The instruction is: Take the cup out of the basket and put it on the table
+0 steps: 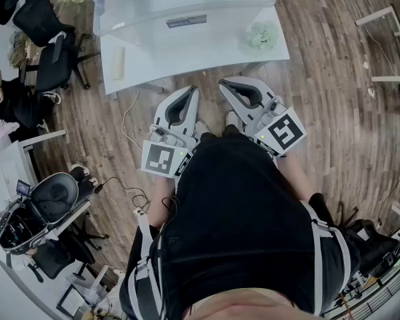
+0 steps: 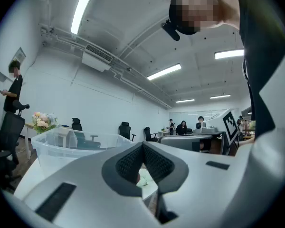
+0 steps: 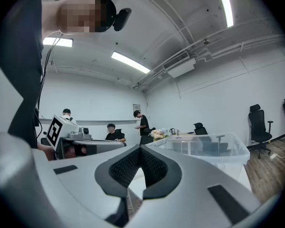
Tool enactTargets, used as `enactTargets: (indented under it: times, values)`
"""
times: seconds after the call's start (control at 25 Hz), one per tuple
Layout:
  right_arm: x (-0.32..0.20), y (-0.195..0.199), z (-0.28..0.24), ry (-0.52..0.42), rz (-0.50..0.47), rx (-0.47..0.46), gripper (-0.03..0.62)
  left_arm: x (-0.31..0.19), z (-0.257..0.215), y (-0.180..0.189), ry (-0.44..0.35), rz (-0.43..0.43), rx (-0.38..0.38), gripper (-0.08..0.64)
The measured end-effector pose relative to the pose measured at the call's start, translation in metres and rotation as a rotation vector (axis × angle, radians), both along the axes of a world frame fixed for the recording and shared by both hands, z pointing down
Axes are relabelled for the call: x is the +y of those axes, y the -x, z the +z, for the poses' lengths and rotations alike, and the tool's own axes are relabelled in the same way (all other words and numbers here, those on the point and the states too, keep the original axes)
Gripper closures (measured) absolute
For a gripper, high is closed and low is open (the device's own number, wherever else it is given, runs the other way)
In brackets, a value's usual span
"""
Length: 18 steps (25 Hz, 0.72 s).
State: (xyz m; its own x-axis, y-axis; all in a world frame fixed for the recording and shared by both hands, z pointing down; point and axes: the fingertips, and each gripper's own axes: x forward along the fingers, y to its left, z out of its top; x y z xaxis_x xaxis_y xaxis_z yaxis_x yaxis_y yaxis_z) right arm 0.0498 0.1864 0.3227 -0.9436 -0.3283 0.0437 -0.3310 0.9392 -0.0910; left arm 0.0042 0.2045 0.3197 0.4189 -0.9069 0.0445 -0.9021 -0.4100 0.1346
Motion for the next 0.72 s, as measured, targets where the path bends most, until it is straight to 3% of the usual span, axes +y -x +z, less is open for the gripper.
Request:
enactTargets:
  times: [0.72]
  values:
    - [-0.007,-0.013,-0.005,0.040,0.020,-0.053,0.575,-0.003,-0.002,-0.012,0.001,-0.007,0.007,0.543]
